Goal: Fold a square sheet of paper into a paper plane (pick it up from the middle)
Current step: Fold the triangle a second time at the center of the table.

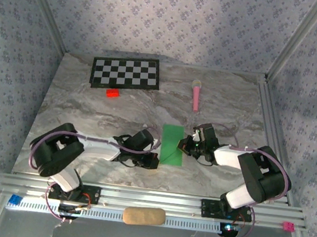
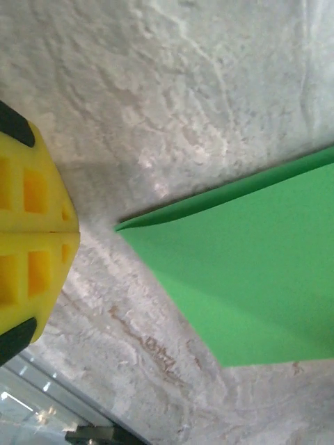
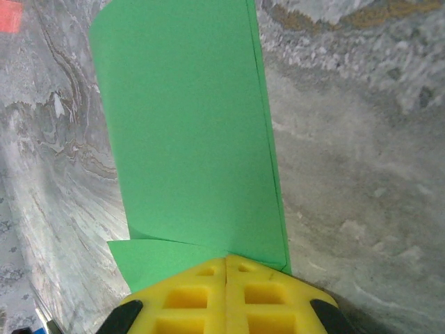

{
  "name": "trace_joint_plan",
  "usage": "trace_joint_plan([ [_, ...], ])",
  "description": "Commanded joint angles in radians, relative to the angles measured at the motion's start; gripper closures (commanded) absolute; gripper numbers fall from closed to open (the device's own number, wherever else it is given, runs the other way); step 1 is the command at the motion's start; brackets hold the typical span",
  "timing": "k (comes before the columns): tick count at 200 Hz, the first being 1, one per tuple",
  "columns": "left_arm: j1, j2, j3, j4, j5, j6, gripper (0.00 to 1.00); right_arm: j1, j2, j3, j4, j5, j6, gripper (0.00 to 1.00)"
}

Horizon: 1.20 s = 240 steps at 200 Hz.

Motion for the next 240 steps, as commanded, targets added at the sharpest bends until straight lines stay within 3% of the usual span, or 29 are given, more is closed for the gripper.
trace_joint_plan([
  [1, 0.024, -0.089, 0.017, -0.011, 0.018, 0.013, 0.97, -0.004, 0.036, -0.001, -0.087, 0.045, -0.039, 1.0],
  [44, 0.113, -0.041, 0.131, -0.056, 0.044, 0.073, 0.96, 0.0, 0.005, 0.035, -0.093, 0.022, -0.057, 1.0],
  [115, 0.135, 0.228, 0.389, -0.204, 0.044, 0.163, 0.98, 0.001, -0.108, 0.059, -0.178, 0.047, -0.072, 0.93],
  [167, 0.143, 0.269, 0.394, -0.227, 0.022, 0.183, 0.98, 0.021, -0.276, 0.011, -0.344, 0.124, -0.017, 0.88],
  [195, 0.142, 0.244, 0.366, -0.218, 0.019, 0.18, 0.98, 0.056, -0.355, -0.005, -0.423, 0.165, 0.02, 0.8],
  [207, 0.142, 0.223, 0.348, -0.201, 0.012, 0.17, 0.98, 0.064, -0.366, -0.01, -0.461, 0.182, 0.032, 0.76],
  [240, 0.144, 0.218, 0.344, -0.206, 0.001, 0.182, 0.97, 0.098, -0.361, -0.018, -0.458, 0.158, 0.047, 0.75],
])
